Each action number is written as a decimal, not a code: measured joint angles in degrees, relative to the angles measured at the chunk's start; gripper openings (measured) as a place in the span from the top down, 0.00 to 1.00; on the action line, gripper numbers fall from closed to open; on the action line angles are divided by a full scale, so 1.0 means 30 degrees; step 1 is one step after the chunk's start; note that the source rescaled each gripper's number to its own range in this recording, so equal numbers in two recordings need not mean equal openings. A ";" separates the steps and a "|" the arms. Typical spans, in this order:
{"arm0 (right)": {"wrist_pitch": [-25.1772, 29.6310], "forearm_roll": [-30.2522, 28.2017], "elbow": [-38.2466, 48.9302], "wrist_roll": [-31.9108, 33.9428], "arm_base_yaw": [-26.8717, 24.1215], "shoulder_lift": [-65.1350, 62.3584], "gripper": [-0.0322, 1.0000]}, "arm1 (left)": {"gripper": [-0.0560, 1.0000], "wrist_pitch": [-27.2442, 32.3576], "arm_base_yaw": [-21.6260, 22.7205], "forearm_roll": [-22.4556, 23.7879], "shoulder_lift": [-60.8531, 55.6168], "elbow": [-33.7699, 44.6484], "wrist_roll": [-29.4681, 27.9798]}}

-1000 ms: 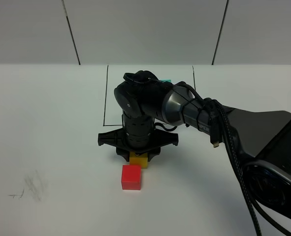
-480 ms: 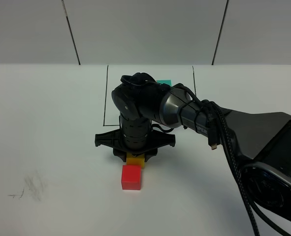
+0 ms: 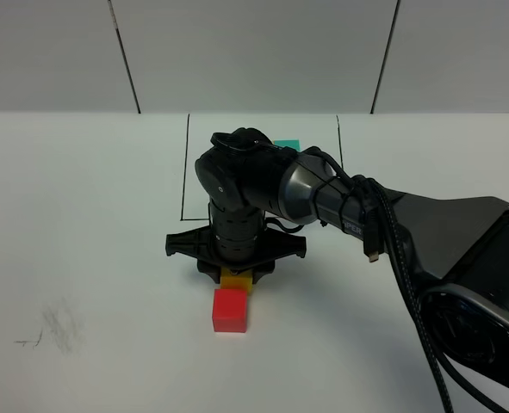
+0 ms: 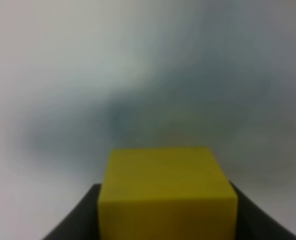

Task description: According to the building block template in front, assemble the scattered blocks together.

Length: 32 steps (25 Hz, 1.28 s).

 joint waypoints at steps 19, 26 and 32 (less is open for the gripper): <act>-0.0579 0.0093 0.0000 0.0567 0.0169 0.0417 0.52 | 0.17 0.0000 0.0000 0.0000 0.0000 0.0000 -0.0049; -0.0283 -0.0010 -0.0006 0.0568 0.0169 0.0501 0.52 | 0.17 0.0000 0.0000 0.0000 0.0000 0.0000 -0.0049; -0.0300 -0.0010 -0.0106 0.0568 0.0169 0.0616 0.52 | 0.17 0.0000 0.0000 0.0000 0.0000 0.0000 -0.0049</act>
